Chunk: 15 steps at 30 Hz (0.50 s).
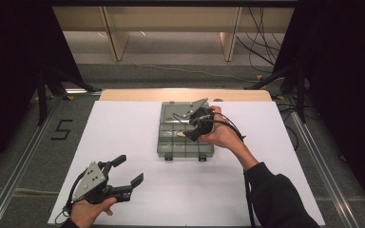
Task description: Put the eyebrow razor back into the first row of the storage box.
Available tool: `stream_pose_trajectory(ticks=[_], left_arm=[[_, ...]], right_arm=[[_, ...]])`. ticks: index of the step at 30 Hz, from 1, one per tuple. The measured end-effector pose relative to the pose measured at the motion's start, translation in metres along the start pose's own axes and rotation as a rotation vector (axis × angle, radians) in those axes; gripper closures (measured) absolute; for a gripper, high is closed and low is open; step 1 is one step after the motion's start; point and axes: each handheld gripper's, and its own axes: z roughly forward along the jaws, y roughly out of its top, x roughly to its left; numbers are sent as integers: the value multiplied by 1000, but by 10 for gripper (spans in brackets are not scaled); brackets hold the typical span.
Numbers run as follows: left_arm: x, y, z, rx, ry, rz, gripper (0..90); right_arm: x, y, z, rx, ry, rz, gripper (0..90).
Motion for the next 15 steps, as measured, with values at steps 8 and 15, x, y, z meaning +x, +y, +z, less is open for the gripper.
stream_pose_trajectory(ticks=[8, 15], left_arm=[[0, 0, 0, 0, 1, 1, 161], [0, 1, -1, 1, 2, 3, 161]], right_arm=[[13, -6, -15, -101, -7, 53, 313], [19, -14, -27, -162, -8, 96, 300]])
